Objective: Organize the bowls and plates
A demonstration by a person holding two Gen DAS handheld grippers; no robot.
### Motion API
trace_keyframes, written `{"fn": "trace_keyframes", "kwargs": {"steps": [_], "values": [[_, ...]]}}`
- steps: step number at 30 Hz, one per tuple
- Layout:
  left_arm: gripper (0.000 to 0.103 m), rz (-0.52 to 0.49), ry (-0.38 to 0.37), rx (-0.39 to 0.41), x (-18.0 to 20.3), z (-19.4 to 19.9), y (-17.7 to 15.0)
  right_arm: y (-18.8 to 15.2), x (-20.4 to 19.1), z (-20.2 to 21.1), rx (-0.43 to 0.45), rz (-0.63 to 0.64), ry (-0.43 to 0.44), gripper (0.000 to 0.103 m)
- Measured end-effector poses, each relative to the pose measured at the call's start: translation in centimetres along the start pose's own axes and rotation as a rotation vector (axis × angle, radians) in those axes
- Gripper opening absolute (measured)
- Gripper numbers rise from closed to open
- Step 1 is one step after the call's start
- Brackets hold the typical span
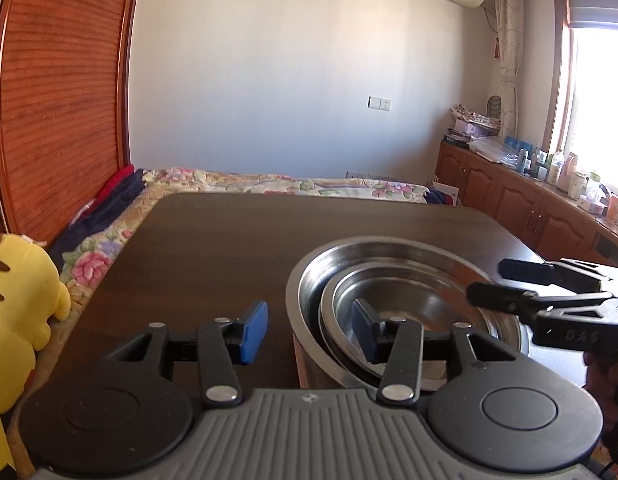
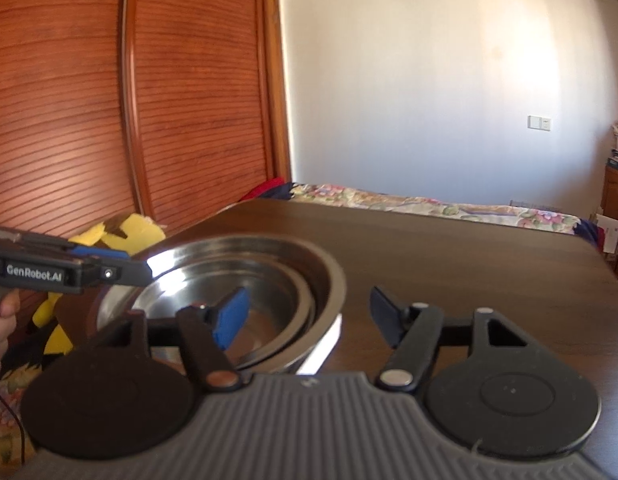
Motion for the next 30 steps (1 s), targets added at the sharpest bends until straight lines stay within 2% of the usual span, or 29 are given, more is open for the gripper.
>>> {"fn": "trace_keyframes", "kwargs": {"steps": [6, 11, 16, 18, 21, 26, 30], "values": [[0.067, -0.023, 0.005, 0.037, 0.7, 1.0, 1.2, 1.0, 1.0, 1.3, 0.036, -0.018, -0.044, 0.069], [0.088, -0.045, 0.006, 0.077, 1.6, 1.9, 1.8, 1.4, 1.2, 2.1, 0.060, -0.020, -0.083, 0.075], [0.103, -0.062, 0.026, 0.107, 2.5, 2.9, 2.3, 1.7, 1.8, 3.2, 0.090, -0.034, -0.117, 0.099], [0.103, -0.065, 0.033, 0.120, 2.8, 3.3, 2.5, 1.8, 2.1, 3.9, 0.104, -0.049, -0.122, 0.103], [0.103, -0.067, 0.053, 0.119, 3.2, 3.7, 2.5, 2.1, 2.5, 4.7, 0.121, -0.067, -0.134, 0.103], [0.103, -0.082, 0.059, 0.133, 4.4, 4.5, 2.7, 2.3, 3.2, 6.0, 0.124, -0.083, -0.192, 0.103], [0.103, -0.098, 0.096, 0.136, 5.0, 4.7, 2.8, 2.5, 3.7, 7.1, 0.143, -0.081, -0.241, 0.103]]}}
Point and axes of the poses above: each gripper's, at about its wrist camera, not at the fingertips, and z roughly against the way its jaws point, x to its right, y to its top, the point moved 10 cm from there along -z, roughly the way its jaws point, and after that the axes turned 3 degrees about -y, right-handed, at the moved point
